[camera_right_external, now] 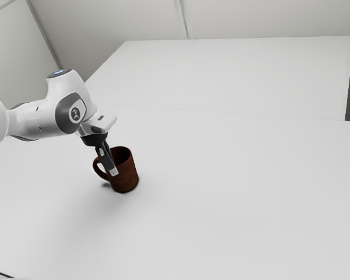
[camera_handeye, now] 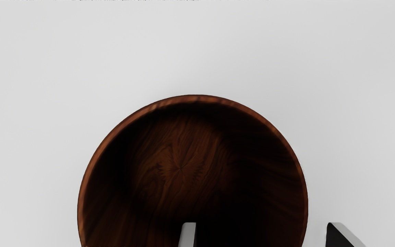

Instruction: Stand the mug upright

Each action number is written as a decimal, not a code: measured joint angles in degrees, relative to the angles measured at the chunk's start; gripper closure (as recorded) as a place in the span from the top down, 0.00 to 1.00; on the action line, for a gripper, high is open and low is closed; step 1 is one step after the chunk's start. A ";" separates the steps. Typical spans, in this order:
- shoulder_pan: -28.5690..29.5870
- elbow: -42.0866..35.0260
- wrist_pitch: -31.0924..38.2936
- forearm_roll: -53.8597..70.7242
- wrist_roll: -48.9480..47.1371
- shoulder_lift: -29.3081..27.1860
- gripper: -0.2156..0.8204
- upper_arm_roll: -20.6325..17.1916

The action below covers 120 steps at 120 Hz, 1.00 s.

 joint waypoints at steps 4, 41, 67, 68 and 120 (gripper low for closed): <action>-0.07 0.03 -0.04 0.00 -0.20 -0.05 0.63 -0.01; 0.10 1.35 -2.53 0.02 -2.78 -3.58 0.75 -0.77; 0.48 6.40 -6.85 0.05 -14.14 -4.77 0.78 -0.95; 0.46 6.66 -7.05 0.05 -14.70 -4.77 0.78 -0.96; -28.46 34.44 -24.38 4.95 -36.24 2.52 0.79 25.46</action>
